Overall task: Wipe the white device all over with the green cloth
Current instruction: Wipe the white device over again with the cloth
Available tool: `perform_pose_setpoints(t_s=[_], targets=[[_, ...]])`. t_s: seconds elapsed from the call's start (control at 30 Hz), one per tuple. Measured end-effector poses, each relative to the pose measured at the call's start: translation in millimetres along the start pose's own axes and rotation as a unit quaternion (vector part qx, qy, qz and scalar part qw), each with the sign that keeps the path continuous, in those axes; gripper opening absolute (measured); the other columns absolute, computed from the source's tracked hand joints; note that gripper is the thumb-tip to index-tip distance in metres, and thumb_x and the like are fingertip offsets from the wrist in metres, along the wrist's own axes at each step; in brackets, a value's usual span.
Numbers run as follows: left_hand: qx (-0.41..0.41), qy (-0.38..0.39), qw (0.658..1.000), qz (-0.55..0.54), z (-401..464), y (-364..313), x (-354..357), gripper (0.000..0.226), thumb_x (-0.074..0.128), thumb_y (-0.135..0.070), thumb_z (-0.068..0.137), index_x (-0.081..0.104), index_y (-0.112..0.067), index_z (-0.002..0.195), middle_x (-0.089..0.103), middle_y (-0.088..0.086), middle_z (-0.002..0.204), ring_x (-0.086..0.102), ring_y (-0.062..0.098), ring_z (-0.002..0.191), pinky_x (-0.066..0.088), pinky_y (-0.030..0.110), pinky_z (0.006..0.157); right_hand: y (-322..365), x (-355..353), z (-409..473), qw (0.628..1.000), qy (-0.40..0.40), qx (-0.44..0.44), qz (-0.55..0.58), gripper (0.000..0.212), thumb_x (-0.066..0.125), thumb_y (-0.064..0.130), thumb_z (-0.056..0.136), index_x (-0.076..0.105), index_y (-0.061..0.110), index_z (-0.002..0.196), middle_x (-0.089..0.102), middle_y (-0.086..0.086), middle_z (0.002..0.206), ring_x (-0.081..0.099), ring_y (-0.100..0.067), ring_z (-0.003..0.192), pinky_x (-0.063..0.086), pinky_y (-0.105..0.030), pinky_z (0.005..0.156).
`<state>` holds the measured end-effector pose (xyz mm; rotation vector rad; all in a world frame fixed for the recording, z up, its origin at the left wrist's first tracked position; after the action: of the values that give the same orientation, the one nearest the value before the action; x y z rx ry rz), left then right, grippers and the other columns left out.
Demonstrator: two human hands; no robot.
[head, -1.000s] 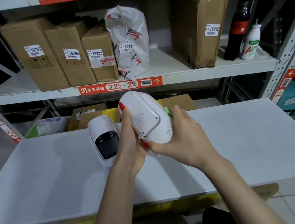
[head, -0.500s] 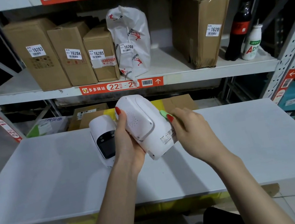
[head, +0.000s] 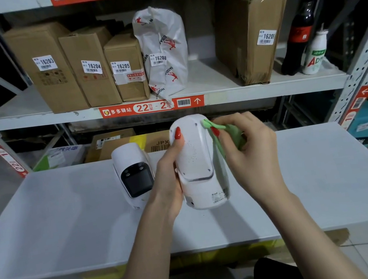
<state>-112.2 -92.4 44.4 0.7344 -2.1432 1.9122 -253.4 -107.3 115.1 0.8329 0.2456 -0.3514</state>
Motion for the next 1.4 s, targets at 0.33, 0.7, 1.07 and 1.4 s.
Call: perform_pose_setpoints(t_s=[0.33, 0.7, 1.07, 1.4], targets=[[0.020, 0.048, 0.997, 0.064, -6, -2, 11, 0.037, 0.048, -0.039, 0.096, 0.079, -0.041, 0.076, 0.078, -0.006, 0.088, 0.074, 0.011, 0.080, 0.053, 0.039, 0.090, -3, -4, 1, 1.000, -0.027, 0.006, -0.015, 0.017, 0.064, 0.005, 0.086, 0.073, 0.015, 0.097, 0.059, -0.001, 0.090, 0.055, -0.010, 0.081, 0.039, -0.007, 0.071], [0.021, 0.030, 0.993, 0.111, -3, 0, 4, 0.062, 0.070, -0.064, 0.067, 0.072, -0.024, 0.114, 0.073, 0.006, 0.115, 0.067, 0.030, 0.111, 0.043, 0.056, 0.107, 4, 3, 2, 0.999, 0.035, -0.040, 0.002, 0.028, 0.054, 0.001, 0.089, 0.071, 0.011, 0.110, 0.053, -0.001, 0.096, 0.055, -0.014, 0.091, 0.043, -0.015, 0.078], [0.005, 0.061, 0.989, 0.137, -4, 2, 6, 0.066, 0.067, -0.064, 0.070, 0.069, -0.021, 0.120, 0.073, 0.008, 0.115, 0.069, 0.029, 0.108, 0.048, 0.051, 0.104, -14, 0, 2, 0.998, 0.024, -0.002, -0.061, 0.030, 0.057, 0.001, 0.089, 0.069, 0.013, 0.113, 0.050, 0.000, 0.094, 0.050, -0.011, 0.083, 0.040, -0.015, 0.072], [0.005, 0.079, 0.987, 0.142, -8, -1, 8, 0.029, 0.061, -0.052, 0.085, 0.077, -0.032, 0.097, 0.076, 0.003, 0.099, 0.073, 0.020, 0.090, 0.054, 0.036, 0.084, -19, -1, 3, 0.997, 0.029, 0.020, -0.064, 0.030, 0.057, -0.001, 0.088, 0.070, 0.015, 0.111, 0.057, 0.000, 0.099, 0.052, -0.009, 0.086, 0.039, -0.006, 0.074]])
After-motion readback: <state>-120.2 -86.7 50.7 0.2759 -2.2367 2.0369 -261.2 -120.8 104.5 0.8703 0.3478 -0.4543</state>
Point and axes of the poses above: each hand's wrist, its own z-axis towards the middle knuckle, its own x-axis out of the palm, y = z × x, the point moved 6 cm from there along z, towards the middle knuckle
